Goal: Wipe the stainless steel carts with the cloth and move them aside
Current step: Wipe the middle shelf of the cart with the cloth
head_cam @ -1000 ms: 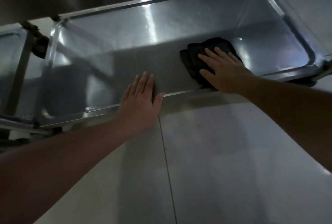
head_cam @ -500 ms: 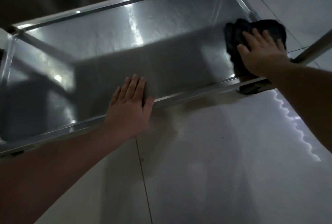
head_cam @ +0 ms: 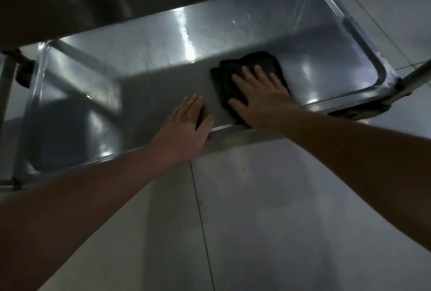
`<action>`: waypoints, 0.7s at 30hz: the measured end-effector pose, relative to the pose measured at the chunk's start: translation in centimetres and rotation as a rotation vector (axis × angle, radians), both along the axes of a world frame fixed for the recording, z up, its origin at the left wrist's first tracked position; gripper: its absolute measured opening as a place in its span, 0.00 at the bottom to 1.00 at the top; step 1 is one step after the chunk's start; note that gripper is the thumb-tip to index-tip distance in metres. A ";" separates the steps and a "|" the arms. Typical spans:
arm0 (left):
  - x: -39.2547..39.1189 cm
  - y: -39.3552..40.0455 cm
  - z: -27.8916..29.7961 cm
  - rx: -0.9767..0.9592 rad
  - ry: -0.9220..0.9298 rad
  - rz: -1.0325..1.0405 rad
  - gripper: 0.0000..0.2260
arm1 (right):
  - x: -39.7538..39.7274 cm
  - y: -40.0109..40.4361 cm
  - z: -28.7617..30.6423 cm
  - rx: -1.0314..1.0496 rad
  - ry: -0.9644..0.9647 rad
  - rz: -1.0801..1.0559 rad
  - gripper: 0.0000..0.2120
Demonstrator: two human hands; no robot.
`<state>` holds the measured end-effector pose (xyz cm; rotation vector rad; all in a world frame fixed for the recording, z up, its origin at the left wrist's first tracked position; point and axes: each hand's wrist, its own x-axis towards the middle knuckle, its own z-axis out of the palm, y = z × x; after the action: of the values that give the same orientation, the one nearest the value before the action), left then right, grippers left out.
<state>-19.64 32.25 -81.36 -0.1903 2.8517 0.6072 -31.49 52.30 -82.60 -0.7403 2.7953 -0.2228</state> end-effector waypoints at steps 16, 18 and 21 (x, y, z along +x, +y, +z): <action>14.0 -18.2 2.0 -0.281 -0.090 0.303 0.32 | 7.9 -16.9 -0.6 -0.005 -0.060 0.349 0.40; 15.1 -19.6 2.1 -0.263 -0.089 0.346 0.32 | 8.8 -19.0 -0.5 0.000 -0.072 0.399 0.45; 16.3 -21.0 2.3 -0.232 -0.073 0.366 0.31 | 10.3 -21.5 -0.7 0.004 -0.046 0.499 0.51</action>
<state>-3.31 11.24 -79.09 -0.7685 2.8272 0.3187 -21.23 30.81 -83.26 -1.3729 2.4647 -0.1378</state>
